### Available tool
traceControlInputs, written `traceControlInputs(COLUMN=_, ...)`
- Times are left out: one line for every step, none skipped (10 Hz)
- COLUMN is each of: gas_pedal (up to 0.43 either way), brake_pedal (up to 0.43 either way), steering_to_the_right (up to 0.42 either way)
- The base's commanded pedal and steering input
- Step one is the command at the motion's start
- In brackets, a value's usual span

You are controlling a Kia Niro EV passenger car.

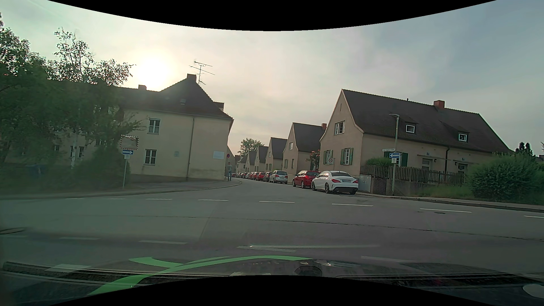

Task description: Follow the waypoints while adhering to traffic rules and regulations

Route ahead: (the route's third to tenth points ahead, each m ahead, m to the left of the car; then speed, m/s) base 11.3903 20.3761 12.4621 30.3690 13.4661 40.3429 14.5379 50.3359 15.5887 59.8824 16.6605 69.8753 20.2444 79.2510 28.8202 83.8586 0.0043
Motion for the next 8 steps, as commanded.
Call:
traceControlInputs(gas_pedal=0.000, brake_pedal=0.152, steering_to_the_right=-0.128)
traceControlInputs(gas_pedal=0.000, brake_pedal=0.152, steering_to_the_right=-0.128)
traceControlInputs(gas_pedal=0.000, brake_pedal=0.152, steering_to_the_right=-0.128)
traceControlInputs(gas_pedal=0.000, brake_pedal=0.152, steering_to_the_right=-0.128)
traceControlInputs(gas_pedal=0.000, brake_pedal=0.152, steering_to_the_right=-0.128)
traceControlInputs(gas_pedal=0.000, brake_pedal=0.152, steering_to_the_right=-0.128)
traceControlInputs(gas_pedal=0.000, brake_pedal=0.152, steering_to_the_right=-0.128)
traceControlInputs(gas_pedal=0.000, brake_pedal=0.152, steering_to_the_right=-0.128)
